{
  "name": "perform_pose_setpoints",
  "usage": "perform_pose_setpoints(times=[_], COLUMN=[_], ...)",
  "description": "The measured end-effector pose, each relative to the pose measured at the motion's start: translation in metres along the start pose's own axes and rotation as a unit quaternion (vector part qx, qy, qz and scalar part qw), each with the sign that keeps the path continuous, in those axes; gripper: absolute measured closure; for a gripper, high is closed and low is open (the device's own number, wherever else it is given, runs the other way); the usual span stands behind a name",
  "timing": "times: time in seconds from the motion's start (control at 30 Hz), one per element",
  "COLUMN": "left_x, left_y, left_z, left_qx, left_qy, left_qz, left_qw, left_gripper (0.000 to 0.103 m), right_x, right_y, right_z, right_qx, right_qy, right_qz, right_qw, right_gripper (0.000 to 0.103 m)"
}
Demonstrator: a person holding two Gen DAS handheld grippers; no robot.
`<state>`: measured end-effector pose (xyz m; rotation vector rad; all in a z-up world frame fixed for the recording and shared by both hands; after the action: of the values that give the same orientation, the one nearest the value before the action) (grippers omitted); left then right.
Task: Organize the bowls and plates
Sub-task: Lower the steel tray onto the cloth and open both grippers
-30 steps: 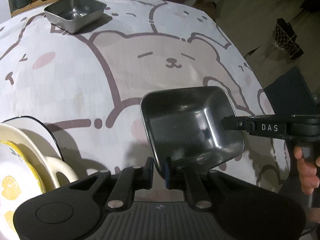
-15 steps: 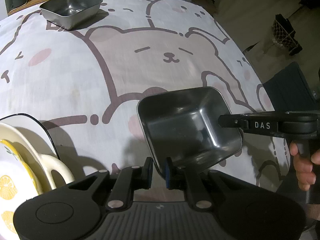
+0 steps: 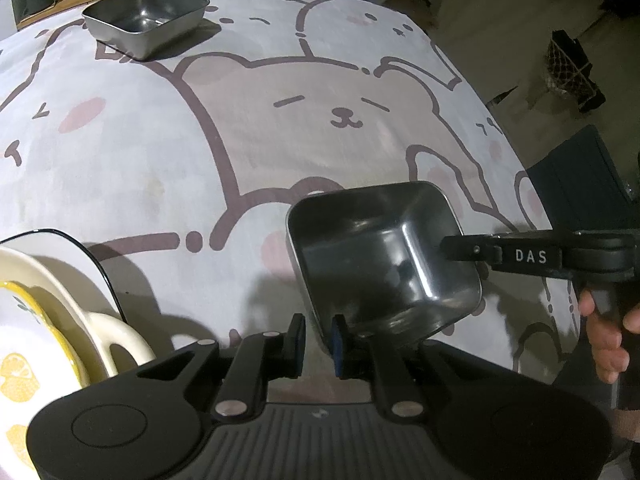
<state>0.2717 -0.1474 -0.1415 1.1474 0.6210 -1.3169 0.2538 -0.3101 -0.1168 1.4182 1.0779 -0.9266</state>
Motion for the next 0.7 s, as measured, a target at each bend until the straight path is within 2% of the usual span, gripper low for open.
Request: perform_pose_setpoints(times=[0.1,0.3,0.43,0.5,0.7], left_x=[-0.004,-0.012,-0.019,-0.023,-0.032], left_y=[0.001,0.004,0.005,0.005,0.005], left_z=[-0.001,0.001,0.003,0.004,0.008], left_qx=[-0.003,-0.005,-0.004,-0.003,0.001], left_qy=[-0.004,-0.005,-0.007,-0.007,-0.001], left_qz=[0.006,0.015,0.024,0.029,0.044], left_qw=[1.0,0.9999,0.9997,0.9996,0.999], left_gripper=[0.082,0.079,0.067,0.065,0.052], right_x=[-0.003,-0.011,-0.021,-0.026,-0.046], right_y=[-0.001,-0.004,-0.008,-0.01,-0.017], right_z=[0.0,0.001,0.001,0.002,0.003], right_qx=[-0.003,-0.003,-0.006,-0.008,-0.02], right_qy=[-0.002,0.001,0.004,0.006,0.004], right_qz=[0.003,0.012,0.02,0.024,0.047], right_qw=[1.0,1.0,1.0,1.0,0.999], right_gripper=[0.095,0.091,0.087,0.084,0.064])
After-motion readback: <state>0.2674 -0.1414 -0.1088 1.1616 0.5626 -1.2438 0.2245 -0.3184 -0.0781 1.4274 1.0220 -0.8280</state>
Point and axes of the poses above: each gripper's, at about its wrist camera, not at the fingertips, and x roughly the way its jaws point, z to its right, y to its top, the point moved 3 cm from there along x, roughly the way its jaws point, and after that the axes turned 5 degrees about -x, right-handed, at the moved point
